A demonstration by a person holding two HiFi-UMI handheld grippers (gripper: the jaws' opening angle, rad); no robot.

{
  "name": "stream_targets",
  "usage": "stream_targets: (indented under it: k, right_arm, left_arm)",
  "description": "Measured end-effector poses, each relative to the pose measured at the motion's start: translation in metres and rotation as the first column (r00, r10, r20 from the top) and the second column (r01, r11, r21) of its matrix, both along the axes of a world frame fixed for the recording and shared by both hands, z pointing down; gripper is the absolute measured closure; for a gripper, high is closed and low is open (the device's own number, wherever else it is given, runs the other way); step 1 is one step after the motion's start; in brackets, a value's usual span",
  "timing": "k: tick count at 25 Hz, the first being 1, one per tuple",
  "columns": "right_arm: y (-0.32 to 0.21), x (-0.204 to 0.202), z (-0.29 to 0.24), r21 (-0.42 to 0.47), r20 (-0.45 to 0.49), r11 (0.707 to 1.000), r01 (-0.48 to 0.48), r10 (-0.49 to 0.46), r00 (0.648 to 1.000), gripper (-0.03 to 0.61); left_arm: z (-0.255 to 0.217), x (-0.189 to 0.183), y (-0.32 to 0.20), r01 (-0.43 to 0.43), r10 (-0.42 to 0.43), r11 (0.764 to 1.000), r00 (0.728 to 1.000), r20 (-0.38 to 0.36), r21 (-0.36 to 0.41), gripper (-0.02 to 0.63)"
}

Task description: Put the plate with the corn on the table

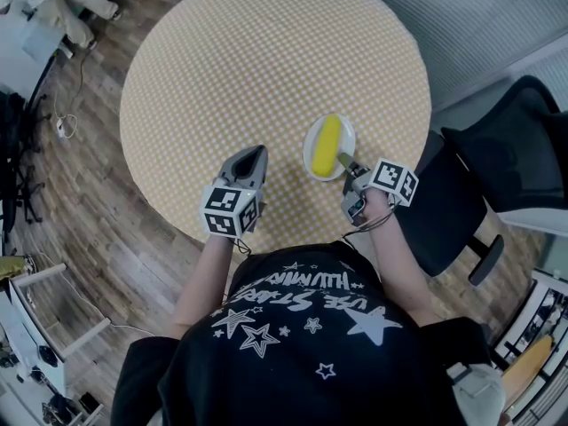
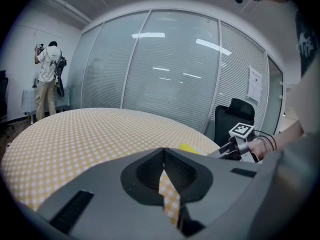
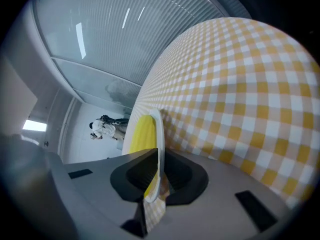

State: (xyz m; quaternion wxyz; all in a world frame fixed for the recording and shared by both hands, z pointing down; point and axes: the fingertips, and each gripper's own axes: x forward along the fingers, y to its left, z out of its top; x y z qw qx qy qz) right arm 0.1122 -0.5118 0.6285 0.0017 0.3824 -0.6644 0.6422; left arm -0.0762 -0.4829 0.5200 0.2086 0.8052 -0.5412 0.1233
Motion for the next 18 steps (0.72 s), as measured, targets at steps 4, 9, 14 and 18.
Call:
stream_targets:
  k: [4, 9, 14, 18]
  right_arm:
    - [0.001, -0.002, -0.003, 0.016, -0.054, 1.0, 0.018, -0.017, 0.998, 0.529]
    - [0.003, -0.005, -0.002, 0.048, -0.164, 0.997, 0.057, -0.048, 0.985, 0.486]
    - [0.005, 0.006, -0.004, 0.07, -0.264, 0.997, 0.042, -0.022, 0.964, 0.459]
    - [0.005, 0.019, -0.014, 0.121, -0.336, 0.992, 0.025, 0.017, 0.942, 0.459]
  left_arm:
    - [-0.004, -0.002, 0.004, -0.007, 0.007, 1.0, 1.0, 0.001, 0.005, 0.607]
    - [-0.006, -0.011, 0.01, -0.01, 0.01, 1.0, 1.0, 0.002, 0.008, 0.607]
    - [-0.011, -0.016, 0.015, -0.013, 0.013, 1.0, 1.0, 0.001, 0.019, 0.607]
    - [-0.016, -0.022, 0.022, -0.019, 0.02, 0.999, 1.0, -0.005, 0.029, 0.608]
